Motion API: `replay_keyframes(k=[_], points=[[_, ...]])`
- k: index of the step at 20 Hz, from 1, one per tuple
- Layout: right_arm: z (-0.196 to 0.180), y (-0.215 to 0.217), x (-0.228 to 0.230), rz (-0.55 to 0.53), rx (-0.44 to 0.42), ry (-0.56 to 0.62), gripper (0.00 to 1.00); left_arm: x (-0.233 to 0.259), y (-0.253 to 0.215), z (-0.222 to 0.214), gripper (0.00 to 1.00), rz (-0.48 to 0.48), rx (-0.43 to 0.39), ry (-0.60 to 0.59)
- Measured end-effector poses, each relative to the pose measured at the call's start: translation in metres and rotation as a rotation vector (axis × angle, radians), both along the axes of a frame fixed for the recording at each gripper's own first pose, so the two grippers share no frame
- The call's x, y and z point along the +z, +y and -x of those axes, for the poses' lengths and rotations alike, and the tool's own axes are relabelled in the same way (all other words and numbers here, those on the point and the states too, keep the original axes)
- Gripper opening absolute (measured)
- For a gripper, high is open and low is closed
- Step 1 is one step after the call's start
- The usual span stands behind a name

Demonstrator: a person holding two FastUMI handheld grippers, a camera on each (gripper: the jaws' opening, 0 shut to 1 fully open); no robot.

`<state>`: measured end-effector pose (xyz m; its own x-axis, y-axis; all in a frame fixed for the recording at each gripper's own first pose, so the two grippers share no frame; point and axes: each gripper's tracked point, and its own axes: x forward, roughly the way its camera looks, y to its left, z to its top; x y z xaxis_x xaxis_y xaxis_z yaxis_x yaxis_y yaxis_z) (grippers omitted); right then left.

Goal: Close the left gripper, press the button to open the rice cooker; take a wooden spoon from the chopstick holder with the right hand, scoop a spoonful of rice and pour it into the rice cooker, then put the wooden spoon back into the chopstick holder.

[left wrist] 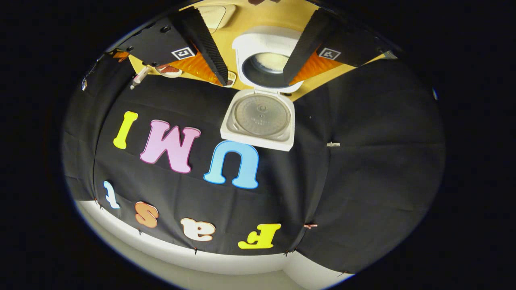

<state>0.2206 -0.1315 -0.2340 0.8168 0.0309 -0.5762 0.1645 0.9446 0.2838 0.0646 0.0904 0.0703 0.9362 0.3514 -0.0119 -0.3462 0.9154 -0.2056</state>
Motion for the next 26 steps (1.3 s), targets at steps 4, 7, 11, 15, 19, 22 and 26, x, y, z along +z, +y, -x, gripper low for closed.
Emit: replay_keyframes(k=[4, 7, 11, 15, 19, 22, 26], points=[[0.029, -0.045, 0.022, 0.137, -0.065, -0.05, 0.99, 0.057, 0.044, -0.022, 0.95, -0.083, 0.053, -0.023], [0.054, -0.065, 0.04, 0.21, -0.069, -0.082, 0.98, 0.103, 0.057, -0.043, 0.95, -0.162, 0.046, -0.06], [0.084, -0.073, 0.054, 0.278, -0.057, -0.115, 0.99, 0.152, 0.073, -0.075, 0.95, -0.179, 0.048, -0.128], [0.115, -0.055, 0.053, 0.27, -0.037, -0.118, 0.99, 0.163, 0.087, -0.131, 0.95, -0.129, -0.016, -0.098], [0.136, -0.031, 0.04, 0.299, 0.02, -0.091, 0.99, 0.139, 0.109, -0.193, 0.94, -0.017, -0.082, -0.007], [0.15, -0.012, 0.048, 0.313, 0.055, -0.119, 0.99, 0.112, 0.134, -0.235, 0.95, 0.0, -0.092, 0.08], [0.164, 0.011, 0.042, 0.309, 0.069, -0.109, 0.99, 0.101, 0.157, -0.273, 0.95, -0.101, -0.08, 0.154]])
